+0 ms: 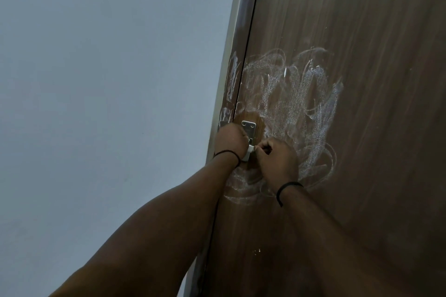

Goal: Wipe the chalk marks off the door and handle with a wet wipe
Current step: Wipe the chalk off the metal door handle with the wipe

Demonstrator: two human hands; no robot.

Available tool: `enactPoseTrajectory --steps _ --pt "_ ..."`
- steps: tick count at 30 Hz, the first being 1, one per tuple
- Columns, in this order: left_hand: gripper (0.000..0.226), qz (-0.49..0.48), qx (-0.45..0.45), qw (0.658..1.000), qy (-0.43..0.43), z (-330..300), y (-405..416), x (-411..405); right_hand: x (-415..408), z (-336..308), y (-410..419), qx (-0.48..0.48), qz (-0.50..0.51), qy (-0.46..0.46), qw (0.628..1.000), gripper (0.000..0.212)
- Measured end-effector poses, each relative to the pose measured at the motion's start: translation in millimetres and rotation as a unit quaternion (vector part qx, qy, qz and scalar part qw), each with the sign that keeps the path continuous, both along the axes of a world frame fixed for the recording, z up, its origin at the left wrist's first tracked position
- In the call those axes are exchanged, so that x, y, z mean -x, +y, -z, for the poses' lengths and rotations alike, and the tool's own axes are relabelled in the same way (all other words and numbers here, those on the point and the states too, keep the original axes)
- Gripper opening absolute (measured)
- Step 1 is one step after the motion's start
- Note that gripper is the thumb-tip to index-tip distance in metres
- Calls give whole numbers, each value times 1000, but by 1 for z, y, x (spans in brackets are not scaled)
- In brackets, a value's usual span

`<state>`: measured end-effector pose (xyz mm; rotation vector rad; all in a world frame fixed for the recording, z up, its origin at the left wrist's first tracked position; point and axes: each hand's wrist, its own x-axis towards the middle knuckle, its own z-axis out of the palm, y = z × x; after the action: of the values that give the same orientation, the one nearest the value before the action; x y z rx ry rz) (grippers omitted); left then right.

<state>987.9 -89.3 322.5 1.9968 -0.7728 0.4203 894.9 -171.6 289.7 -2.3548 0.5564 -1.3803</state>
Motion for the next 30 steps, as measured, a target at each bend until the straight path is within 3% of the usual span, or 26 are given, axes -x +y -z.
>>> enactPoseTrajectory --steps 4,9,14,19,24,26,28,30 --pt "18 4 -81 993 -89 -5 -4 4 7 0 -3 -16 -13 -11 1000 17" --pt "8 77 7 996 -53 4 -1 -8 17 -3 -12 -36 -7 0 999 11" --pt "11 157 148 973 85 13 13 -9 8 -4 -7 -76 -45 -10 996 8" --pt "5 233 242 892 302 16 18 -2 -3 3 7 -73 -121 -8 990 38" --pt "17 229 272 864 356 21 24 -9 -4 3 10 -10 -151 46 987 40" --pt "30 216 275 876 331 23 23 -11 -7 0 7 48 -119 35 991 31" --pt "42 155 272 909 274 26 20 -15 -10 -3 3 88 -63 10 994 22" --pt "39 81 277 932 220 30 19 -19 -16 -6 -3 98 -16 14 995 12"
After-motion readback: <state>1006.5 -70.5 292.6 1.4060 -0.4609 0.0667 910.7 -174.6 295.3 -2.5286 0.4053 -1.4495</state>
